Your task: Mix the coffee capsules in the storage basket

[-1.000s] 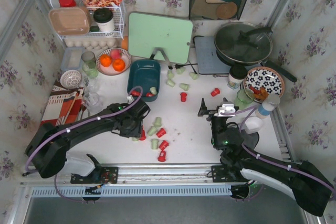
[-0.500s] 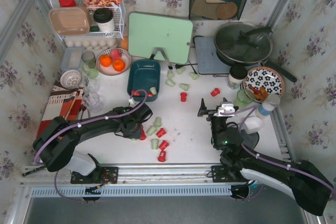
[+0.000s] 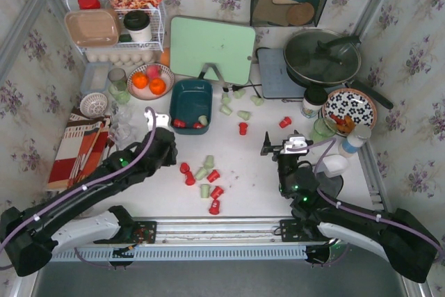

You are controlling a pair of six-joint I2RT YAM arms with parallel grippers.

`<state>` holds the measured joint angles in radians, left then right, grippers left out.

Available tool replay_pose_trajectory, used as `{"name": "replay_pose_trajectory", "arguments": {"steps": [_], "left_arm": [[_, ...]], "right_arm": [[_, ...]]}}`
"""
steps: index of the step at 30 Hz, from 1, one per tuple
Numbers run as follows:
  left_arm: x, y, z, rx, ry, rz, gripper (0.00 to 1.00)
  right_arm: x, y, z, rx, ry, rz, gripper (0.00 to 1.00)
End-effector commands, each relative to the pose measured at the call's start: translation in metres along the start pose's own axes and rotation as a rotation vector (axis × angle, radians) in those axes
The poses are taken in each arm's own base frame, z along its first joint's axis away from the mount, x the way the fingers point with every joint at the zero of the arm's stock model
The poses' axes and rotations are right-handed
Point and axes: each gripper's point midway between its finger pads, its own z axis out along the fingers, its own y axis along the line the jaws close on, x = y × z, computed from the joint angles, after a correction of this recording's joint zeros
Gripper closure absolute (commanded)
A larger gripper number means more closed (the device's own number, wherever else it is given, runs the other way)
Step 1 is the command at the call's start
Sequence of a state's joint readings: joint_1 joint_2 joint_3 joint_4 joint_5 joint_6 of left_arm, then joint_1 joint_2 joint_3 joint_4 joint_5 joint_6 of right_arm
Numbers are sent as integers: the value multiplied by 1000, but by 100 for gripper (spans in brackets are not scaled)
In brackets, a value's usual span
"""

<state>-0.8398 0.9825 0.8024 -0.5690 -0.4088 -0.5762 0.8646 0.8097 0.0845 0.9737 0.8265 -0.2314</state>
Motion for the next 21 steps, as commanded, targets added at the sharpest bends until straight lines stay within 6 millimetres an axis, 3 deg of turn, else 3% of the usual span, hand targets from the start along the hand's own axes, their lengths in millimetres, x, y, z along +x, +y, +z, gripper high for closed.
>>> {"name": "replay_pose_trajectory", "arguments": {"steps": [1, 4, 7, 9, 12, 15, 18, 21], "left_arm": [[-73, -14, 14, 26, -271, 110, 84], [-104, -22, 37, 38, -255, 113, 84], [-122, -25, 76, 45, -161, 98, 84], [-124, -24, 110, 25, -89, 97, 84], [-123, -24, 146, 12, 3, 74, 83], [-103, -21, 182, -5, 111, 54, 79], [-92, -25, 199, 27, 153, 36, 71], [-92, -33, 205, 84, 138, 35, 55]], "right_arm": [[-9, 2, 3, 3, -27, 17, 0], [-8, 1, 3, 5, -25, 9, 0], [-9, 0, 3, 8, -27, 9, 0], [-9, 0, 3, 10, -29, 8, 0], [-9, -1, 3, 14, -28, 4, 0], [-9, -2, 3, 17, -29, 6, 0], [-9, 1, 3, 6, -26, 13, 0], [-6, 8, 5, -26, -13, 21, 0]]}}
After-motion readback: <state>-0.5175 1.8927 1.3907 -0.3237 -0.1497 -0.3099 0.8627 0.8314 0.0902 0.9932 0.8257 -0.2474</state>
